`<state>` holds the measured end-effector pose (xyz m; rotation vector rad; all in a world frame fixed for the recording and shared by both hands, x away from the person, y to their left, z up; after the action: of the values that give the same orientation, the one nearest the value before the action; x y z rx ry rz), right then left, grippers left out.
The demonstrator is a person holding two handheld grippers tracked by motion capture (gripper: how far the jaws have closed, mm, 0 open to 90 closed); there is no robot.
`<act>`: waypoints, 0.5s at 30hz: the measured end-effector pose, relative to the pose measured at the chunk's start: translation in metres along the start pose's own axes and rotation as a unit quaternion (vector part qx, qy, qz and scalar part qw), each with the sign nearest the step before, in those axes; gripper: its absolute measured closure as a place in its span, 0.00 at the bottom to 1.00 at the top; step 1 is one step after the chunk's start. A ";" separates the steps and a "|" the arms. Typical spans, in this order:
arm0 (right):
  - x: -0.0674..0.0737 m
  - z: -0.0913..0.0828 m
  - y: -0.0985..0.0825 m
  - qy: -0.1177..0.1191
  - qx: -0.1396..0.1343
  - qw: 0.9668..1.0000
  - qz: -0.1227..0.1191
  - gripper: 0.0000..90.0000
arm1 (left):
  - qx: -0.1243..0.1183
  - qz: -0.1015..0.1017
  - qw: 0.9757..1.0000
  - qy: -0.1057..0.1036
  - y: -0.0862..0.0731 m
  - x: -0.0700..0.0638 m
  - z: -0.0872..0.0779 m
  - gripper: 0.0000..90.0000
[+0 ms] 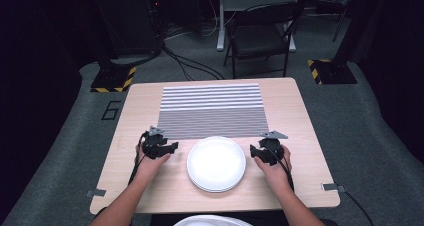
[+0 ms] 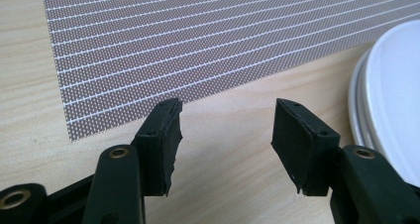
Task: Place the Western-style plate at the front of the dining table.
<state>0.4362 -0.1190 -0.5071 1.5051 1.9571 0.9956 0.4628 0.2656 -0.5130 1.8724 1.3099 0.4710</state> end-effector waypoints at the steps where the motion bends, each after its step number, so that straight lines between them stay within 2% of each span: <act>1: 0.001 -0.003 0.001 0.000 -0.001 1.000 -0.002 0.49 | -0.002 -0.004 1.000 -0.001 0.001 0.000 -0.001 0.49; 2: 0.002 -0.005 0.002 0.001 -0.002 1.000 -0.002 0.49 | -0.004 -0.007 1.000 -0.002 0.002 0.000 -0.003 0.49; 8: 0.006 -0.020 0.008 0.016 -0.007 1.000 0.010 0.53 | -0.012 -0.001 1.000 0.004 0.013 -0.005 -0.017 0.52; 13: 0.011 -0.030 0.011 0.014 -0.015 1.000 0.015 0.54 | -0.019 0.006 1.000 0.004 0.018 -0.016 -0.026 0.55; 15: 0.012 -0.033 0.011 0.015 -0.018 1.000 0.020 0.54 | -0.013 0.007 1.000 -0.001 0.018 -0.020 -0.029 0.56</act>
<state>0.4151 -0.1140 -0.4775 1.5238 1.9264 1.0705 0.4466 0.2560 -0.4787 1.8618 1.2847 0.4904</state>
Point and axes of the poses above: each handheld gripper's, and its own axes: z roughly forward along the jaws, y roughly out of its top, x roughly to its left, the point moved 2 cm from there along z, roughly forward along the jaws, and after that the axes turned 3 degrees about -x, right-handed, at the moved point
